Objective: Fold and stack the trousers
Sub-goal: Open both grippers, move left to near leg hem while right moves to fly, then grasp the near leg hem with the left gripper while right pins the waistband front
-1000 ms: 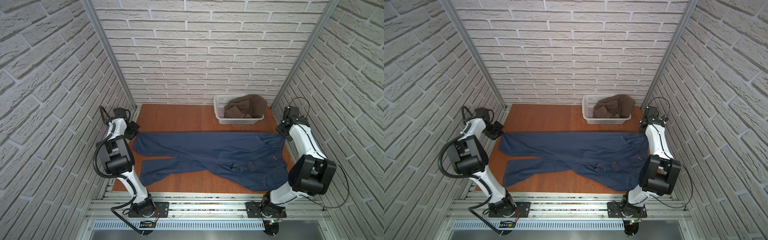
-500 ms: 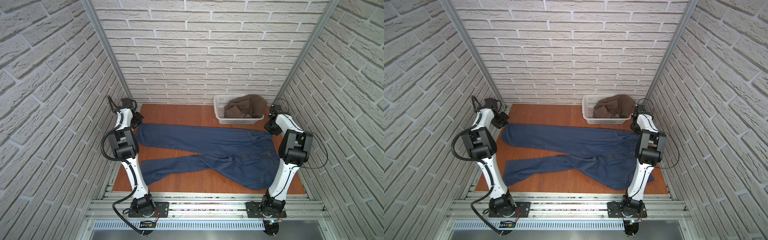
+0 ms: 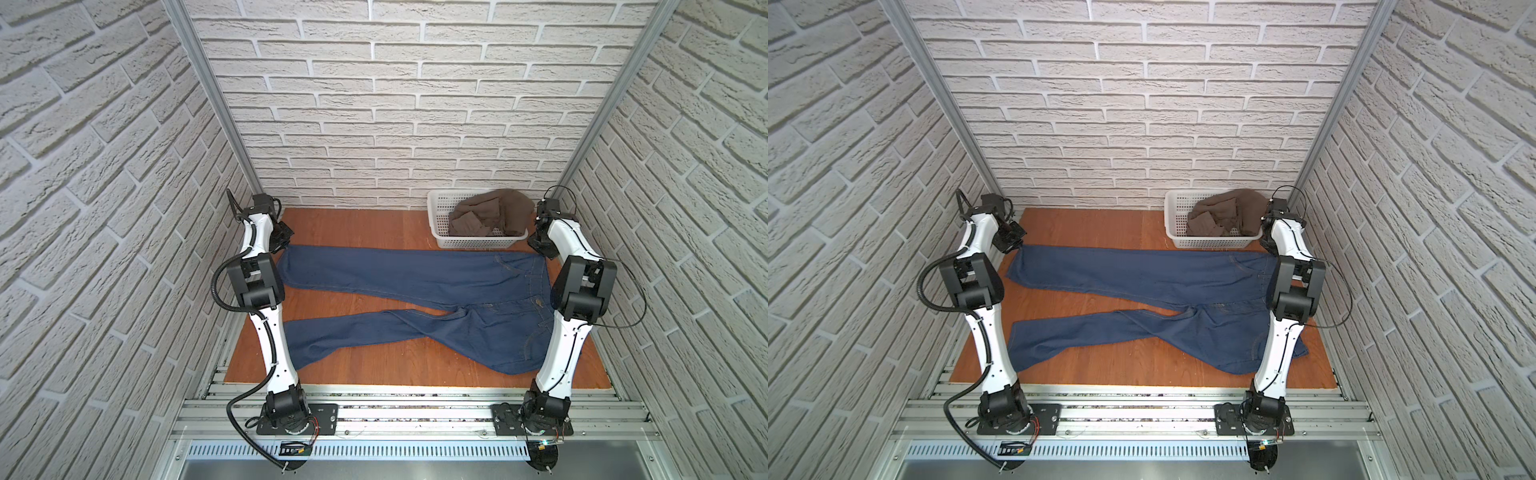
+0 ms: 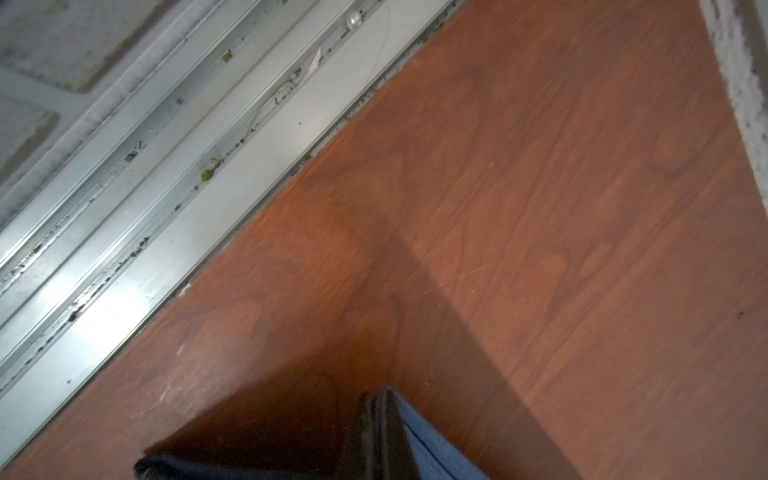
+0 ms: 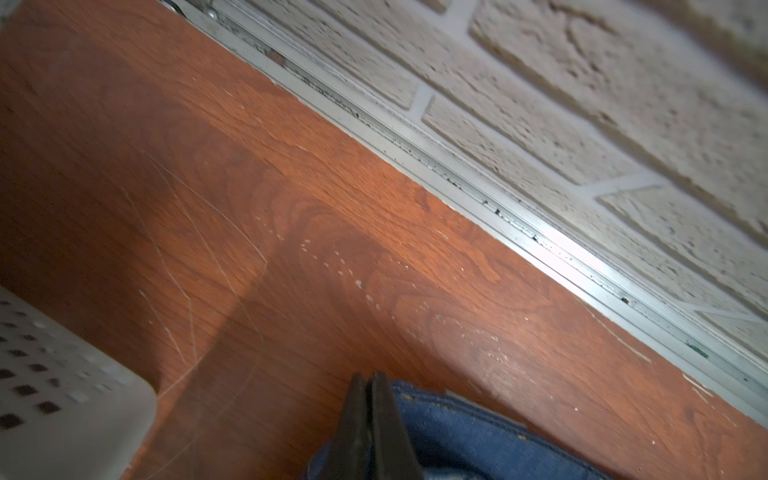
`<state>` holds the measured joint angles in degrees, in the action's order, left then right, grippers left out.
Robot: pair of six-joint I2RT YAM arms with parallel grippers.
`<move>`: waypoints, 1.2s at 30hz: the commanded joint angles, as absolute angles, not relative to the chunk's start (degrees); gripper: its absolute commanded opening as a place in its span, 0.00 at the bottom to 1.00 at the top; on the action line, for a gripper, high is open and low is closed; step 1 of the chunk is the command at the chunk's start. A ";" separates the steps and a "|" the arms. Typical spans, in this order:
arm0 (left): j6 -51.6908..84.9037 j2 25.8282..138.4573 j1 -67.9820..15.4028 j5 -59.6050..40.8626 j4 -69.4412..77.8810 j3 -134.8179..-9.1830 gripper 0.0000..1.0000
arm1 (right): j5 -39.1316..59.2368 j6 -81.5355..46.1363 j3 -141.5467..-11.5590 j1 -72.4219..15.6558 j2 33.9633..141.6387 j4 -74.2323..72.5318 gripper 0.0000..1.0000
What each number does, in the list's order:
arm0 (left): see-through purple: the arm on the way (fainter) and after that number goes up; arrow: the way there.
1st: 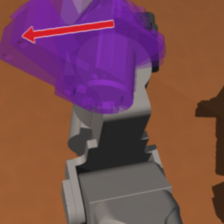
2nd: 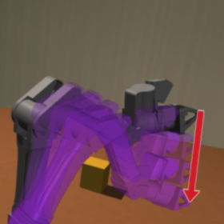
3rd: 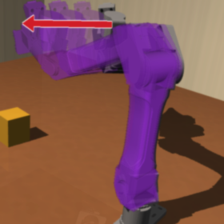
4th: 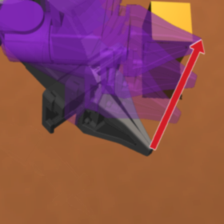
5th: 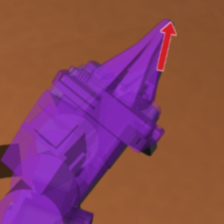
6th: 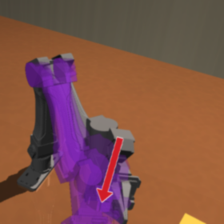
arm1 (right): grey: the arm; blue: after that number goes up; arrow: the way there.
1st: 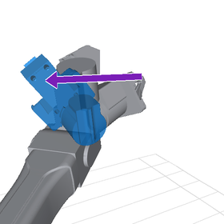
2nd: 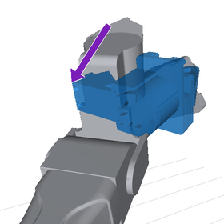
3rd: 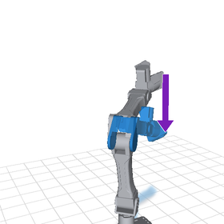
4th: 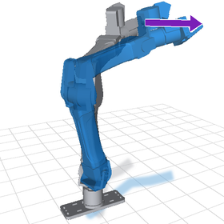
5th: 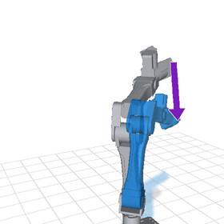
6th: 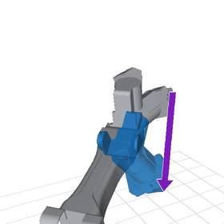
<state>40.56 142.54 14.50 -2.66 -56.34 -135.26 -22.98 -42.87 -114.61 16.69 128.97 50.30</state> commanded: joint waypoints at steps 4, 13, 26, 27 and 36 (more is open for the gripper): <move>40.43 144.81 14.85 -2.91 -58.23 -141.83 0.27 | -26.11 -44.90 -120.31 16.87 130.76 51.85 0.14; 39.38 126.48 15.91 -2.33 -53.53 -132.11 0.68 | -25.96 -43.19 -109.78 16.71 113.92 46.59 0.40; 42.30 81.16 17.95 2.24 -58.73 -80.88 0.73 | -9.28 -40.63 -73.53 5.48 80.72 43.48 0.44; 43.76 78.27 17.84 1.95 -58.98 -76.11 0.73 | -8.58 -40.69 -70.75 3.80 79.09 43.06 0.44; 57.63 65.10 8.99 -1.40 -51.61 -47.26 0.77 | -5.59 -46.56 -54.42 -5.97 77.59 39.17 0.44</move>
<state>51.40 67.20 12.19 -0.75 -55.27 -50.26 -6.96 -43.55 -56.73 -5.21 77.71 42.46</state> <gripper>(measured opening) 0.759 0.437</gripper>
